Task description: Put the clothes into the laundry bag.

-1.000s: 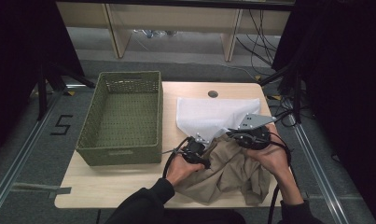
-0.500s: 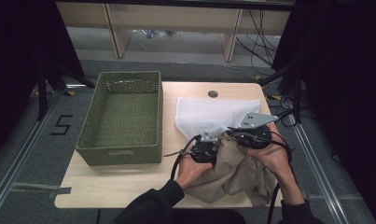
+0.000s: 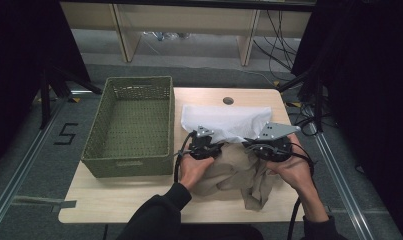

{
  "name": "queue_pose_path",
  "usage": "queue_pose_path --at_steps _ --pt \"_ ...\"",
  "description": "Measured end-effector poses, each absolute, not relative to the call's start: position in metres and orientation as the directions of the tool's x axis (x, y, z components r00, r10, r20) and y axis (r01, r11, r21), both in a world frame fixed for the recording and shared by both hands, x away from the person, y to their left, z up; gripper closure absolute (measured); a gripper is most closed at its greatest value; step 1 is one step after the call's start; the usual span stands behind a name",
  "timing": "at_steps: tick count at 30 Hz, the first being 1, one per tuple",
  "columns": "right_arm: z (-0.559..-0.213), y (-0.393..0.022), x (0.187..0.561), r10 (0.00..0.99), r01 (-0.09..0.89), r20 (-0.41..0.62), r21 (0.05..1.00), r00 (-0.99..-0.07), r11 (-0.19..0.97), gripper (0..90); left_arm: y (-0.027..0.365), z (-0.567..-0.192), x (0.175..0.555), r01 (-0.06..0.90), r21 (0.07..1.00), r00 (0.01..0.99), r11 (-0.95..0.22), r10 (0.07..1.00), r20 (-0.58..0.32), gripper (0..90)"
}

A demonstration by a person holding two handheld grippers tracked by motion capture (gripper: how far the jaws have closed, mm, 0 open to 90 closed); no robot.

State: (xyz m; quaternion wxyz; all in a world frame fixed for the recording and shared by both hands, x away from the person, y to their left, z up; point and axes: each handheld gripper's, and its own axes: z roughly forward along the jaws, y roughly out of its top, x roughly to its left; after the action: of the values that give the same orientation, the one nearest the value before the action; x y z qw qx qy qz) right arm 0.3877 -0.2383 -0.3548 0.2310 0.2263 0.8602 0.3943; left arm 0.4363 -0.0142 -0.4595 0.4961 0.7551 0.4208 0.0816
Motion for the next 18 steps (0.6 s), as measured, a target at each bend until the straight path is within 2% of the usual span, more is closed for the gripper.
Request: queue_pose_path --at_steps 4,6,8,10,12,16,18 --pt "-0.362 -0.237 0.387 0.559 0.212 -0.223 0.765 -0.799 0.609 89.8 -0.005 -0.465 0.419 0.571 0.791 0.7 -0.217 0.632 -0.332 66.7" --pt "-0.366 -0.238 0.386 0.563 0.225 -0.215 0.759 -0.798 0.61 89.8 -0.001 -0.465 0.411 0.594 0.771 0.701 -0.23 0.618 -0.356 53.5" --pt "-0.368 -0.238 0.387 0.56 0.226 -0.216 0.755 -0.799 0.615 89.8 0.001 -0.461 0.402 0.589 0.755 0.726 -0.288 0.599 -0.338 43.0" --pt "-0.368 -0.236 0.386 0.558 0.227 -0.216 0.754 -0.801 0.617 89.8 0.002 -0.459 0.393 0.568 0.766 0.743 -0.302 0.589 -0.319 38.0" --pt "-0.368 -0.234 0.387 0.554 0.22 -0.222 0.753 -0.802 0.621 89.8 0.001 -0.462 0.387 0.566 0.749 0.749 -0.343 0.594 -0.294 28.7" --pt "-0.37 -0.231 0.385 0.545 0.221 -0.218 0.746 -0.81 0.628 89.8 -0.006 -0.473 0.381 0.569 0.717 0.768 -0.403 0.572 -0.289 21.3" --pt "-0.37 -0.231 0.386 0.55 0.226 -0.216 0.747 -0.807 0.625 89.8 -0.014 -0.478 0.379 0.542 0.703 0.792 -0.461 0.559 -0.244 20.9"
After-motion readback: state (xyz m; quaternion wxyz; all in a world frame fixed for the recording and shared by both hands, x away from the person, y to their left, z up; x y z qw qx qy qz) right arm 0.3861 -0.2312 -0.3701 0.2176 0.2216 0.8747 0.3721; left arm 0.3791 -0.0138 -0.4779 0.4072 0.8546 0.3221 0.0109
